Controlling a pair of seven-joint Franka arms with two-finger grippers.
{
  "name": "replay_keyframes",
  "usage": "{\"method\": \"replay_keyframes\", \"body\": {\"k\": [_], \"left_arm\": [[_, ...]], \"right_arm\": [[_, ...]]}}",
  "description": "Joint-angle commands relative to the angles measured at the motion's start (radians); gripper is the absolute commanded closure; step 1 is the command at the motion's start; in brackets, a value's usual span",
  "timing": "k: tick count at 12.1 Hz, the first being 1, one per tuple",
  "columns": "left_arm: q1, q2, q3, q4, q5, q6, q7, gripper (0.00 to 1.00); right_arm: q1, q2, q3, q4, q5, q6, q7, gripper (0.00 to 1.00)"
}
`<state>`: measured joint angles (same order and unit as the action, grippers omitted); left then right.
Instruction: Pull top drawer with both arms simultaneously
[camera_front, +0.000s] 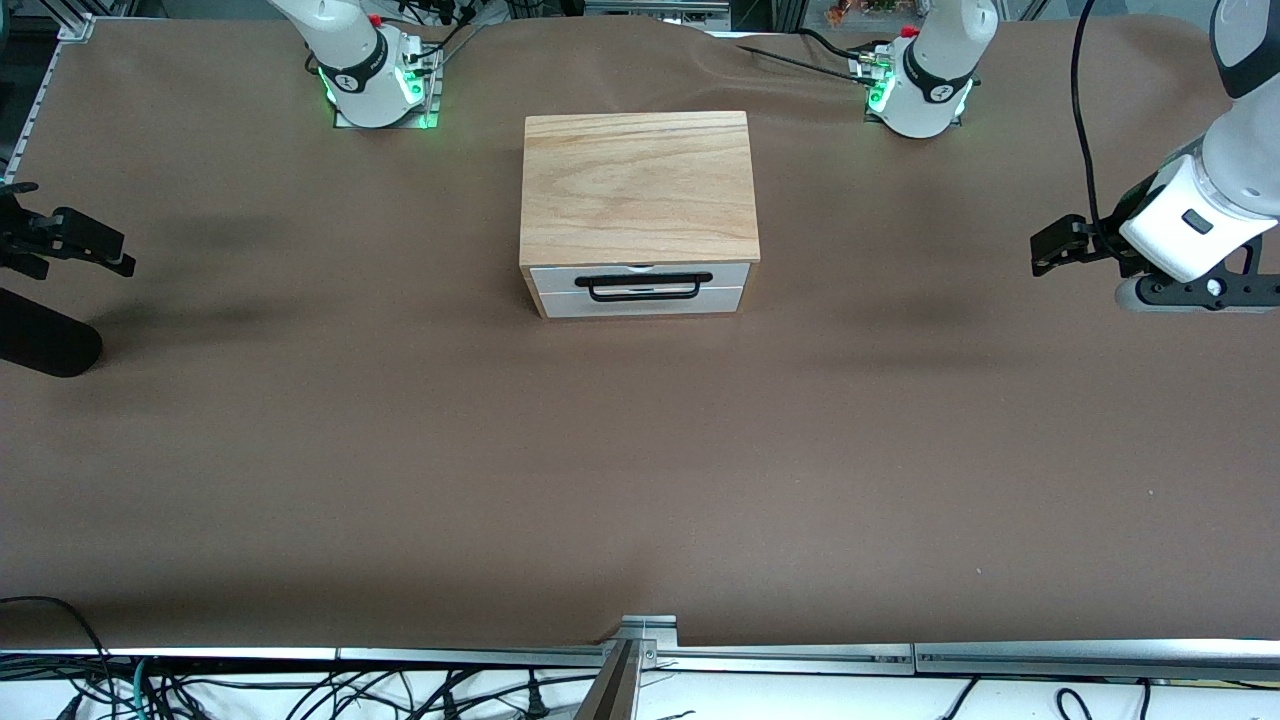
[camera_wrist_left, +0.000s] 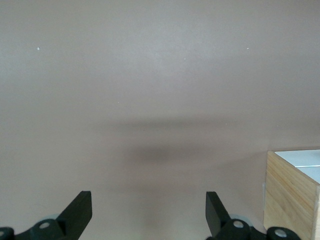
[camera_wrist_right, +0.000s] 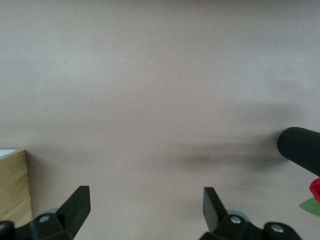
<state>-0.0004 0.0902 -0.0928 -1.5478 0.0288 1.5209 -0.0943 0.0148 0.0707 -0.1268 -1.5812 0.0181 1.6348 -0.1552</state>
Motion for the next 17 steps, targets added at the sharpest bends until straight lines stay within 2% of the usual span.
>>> {"method": "replay_keyframes", "body": {"k": [1, 10, 13, 15, 17], "left_arm": [[0.022, -0.012, -0.004, 0.002, -0.029, -0.015, 0.016, 0.0], [0.025, -0.012, -0.004, 0.0, -0.029, -0.021, 0.018, 0.0], [0.025, -0.01, -0.004, -0.001, -0.029, -0.021, 0.016, 0.0], [0.026, -0.009, -0.004, -0.003, -0.029, -0.021, 0.018, 0.0], [0.025, -0.006, -0.004, -0.003, -0.029, -0.021, 0.016, 0.0]], "right_arm": [[-0.01, -0.003, 0.013, 0.004, -0.013, -0.012, 0.006, 0.0], [-0.004, -0.002, 0.016, 0.0, -0.015, -0.01, 0.013, 0.0], [0.007, 0.061, 0.022, -0.003, 0.006, -0.056, 0.002, 0.0], [0.024, 0.069, 0.065, -0.002, 0.01, -0.064, 0.003, 0.0], [0.048, 0.075, 0.082, 0.0, 0.069, -0.059, 0.014, 0.0]]}}
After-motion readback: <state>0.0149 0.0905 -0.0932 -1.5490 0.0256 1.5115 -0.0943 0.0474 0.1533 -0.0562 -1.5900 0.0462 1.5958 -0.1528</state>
